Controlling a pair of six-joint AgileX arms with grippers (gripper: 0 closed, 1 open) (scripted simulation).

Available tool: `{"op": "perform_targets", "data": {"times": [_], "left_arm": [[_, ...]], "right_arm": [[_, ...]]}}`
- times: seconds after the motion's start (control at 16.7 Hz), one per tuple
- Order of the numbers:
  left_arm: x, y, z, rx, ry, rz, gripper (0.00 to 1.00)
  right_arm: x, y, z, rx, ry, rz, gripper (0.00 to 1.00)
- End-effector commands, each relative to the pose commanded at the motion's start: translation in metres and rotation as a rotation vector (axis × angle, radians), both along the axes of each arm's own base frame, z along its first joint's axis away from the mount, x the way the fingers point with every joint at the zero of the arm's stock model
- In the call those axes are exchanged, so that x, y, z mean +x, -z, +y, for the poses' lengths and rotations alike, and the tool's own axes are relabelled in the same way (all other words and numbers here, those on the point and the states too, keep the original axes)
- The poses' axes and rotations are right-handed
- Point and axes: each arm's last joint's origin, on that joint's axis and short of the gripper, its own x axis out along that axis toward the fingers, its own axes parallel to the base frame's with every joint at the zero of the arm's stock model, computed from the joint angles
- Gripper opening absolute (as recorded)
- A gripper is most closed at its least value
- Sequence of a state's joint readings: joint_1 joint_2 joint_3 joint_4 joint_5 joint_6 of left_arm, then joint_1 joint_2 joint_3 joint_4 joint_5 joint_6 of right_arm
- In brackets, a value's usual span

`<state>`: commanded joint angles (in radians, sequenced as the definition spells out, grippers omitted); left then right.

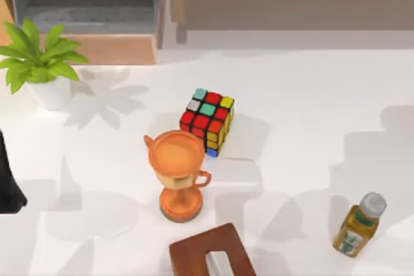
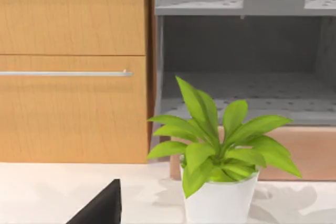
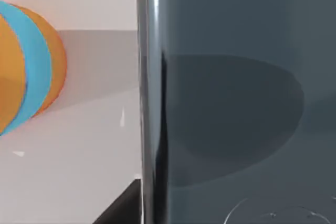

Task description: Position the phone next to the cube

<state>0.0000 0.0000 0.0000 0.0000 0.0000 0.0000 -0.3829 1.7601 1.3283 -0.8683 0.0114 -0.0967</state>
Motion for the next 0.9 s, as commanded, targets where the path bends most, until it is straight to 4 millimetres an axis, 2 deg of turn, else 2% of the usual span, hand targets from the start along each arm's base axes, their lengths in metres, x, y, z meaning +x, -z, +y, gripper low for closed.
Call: {"op": "perform_targets", "data": {"times": [0.18, 0.42, 0.66, 0.9], "left_arm": [[0.0, 0.0, 0.0, 0.0, 0.0, 0.0, 1.0], [0.0, 0.0, 0.0, 0.0, 0.0, 0.0, 1.0], [0.0, 0.0, 0.0, 0.0, 0.0, 0.0, 1.0], [0.0, 0.0, 0.0, 0.0, 0.0, 0.0, 1.0]], "right_arm": [[0.022, -0.02, 0.029, 0.007, -0.004, -0.038, 0.0], [0.052, -0.032, 0.083, 0.041, -0.036, -0.039, 0.0], [0.075, -0.027, 0.15, 0.077, -0.09, 0.009, 0.0], [0.085, -0.006, 0.218, 0.093, -0.154, 0.095, 0.0]]}}
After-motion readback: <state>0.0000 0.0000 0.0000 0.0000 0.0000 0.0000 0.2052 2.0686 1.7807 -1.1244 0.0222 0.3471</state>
